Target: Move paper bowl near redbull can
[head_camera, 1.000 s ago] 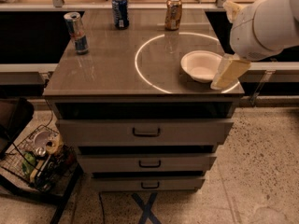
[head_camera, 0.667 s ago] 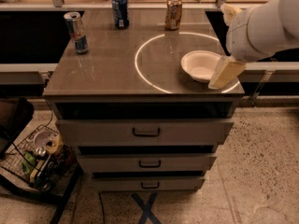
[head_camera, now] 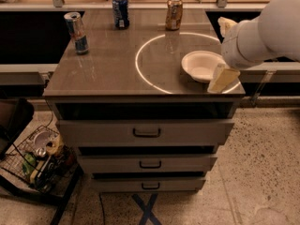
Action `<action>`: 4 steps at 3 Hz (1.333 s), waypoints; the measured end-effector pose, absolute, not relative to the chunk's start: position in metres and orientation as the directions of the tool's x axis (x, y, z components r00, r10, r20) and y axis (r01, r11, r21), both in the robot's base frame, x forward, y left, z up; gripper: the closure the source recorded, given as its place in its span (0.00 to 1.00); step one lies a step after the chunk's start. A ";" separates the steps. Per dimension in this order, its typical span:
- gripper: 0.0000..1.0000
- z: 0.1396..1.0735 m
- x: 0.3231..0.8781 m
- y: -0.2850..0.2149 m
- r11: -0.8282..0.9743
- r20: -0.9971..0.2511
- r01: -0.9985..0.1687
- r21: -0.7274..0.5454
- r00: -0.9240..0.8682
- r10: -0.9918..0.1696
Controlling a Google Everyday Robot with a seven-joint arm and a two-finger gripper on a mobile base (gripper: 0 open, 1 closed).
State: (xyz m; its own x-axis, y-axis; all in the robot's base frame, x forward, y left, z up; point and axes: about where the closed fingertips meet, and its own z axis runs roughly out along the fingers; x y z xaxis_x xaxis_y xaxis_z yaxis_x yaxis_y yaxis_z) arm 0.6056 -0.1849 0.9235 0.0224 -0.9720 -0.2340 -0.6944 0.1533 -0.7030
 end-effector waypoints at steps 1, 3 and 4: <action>0.00 0.911 0.618 -0.197 0.151 -0.212 -0.697 -0.701 0.002 -0.977; 0.17 0.880 0.630 -0.201 0.131 -0.192 -0.733 -0.667 0.000 -0.981; 0.40 0.869 0.631 -0.199 0.114 -0.179 -0.748 -0.653 0.007 -0.984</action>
Offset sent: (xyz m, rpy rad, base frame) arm 0.0314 -0.0282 -0.0449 -0.0306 0.0525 -0.0356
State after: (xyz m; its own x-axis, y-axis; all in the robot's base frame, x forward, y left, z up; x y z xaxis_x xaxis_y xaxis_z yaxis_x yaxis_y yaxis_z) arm 0.6313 -0.1990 0.8688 0.0065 -0.9839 -0.1787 -0.7484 0.1137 -0.6534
